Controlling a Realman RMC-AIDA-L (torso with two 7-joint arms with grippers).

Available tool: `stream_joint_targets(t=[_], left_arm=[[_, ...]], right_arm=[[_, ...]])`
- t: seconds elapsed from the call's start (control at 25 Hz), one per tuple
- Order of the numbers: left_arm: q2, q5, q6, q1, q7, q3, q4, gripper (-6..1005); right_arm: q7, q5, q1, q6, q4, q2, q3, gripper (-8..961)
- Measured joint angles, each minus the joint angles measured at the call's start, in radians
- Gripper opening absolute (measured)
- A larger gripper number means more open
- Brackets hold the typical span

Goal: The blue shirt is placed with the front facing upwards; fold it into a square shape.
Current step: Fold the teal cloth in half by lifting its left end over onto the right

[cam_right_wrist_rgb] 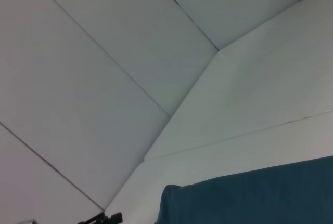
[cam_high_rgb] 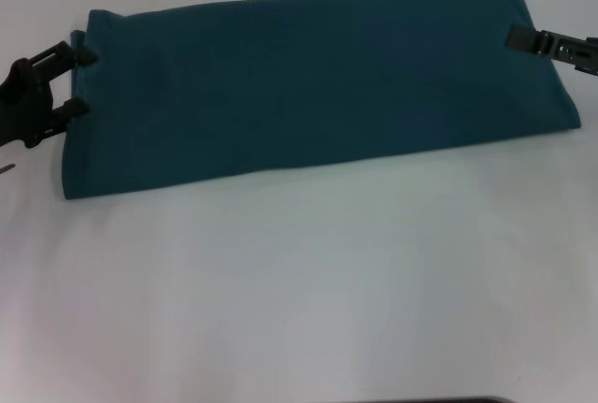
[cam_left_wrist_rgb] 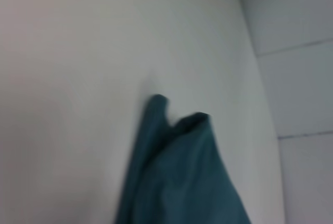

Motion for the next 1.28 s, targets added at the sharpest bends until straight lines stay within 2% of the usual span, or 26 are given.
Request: stream_joint_targets(t=[0.52,0.88,1.28], left_arm=[[-0.003,0.038,-0.083,-0.005,0.003,0.005,0.052,840],[-0.008,0.015,-0.030,-0.006,-0.005,-0.010,0.013,840],[-0.034,0.019,-0.123,-0.051,0.005,0.005,0.026,839]], right_arm=[[0.006,0.000,0.006,0.031,0.038,-0.009,-0.005,651],[0.007,0.000,-0.003,0.027,0.038,-0.009,0.002,649],[0.005,0.000,-0.006,0.039,0.062,-0.011,0.000,647]])
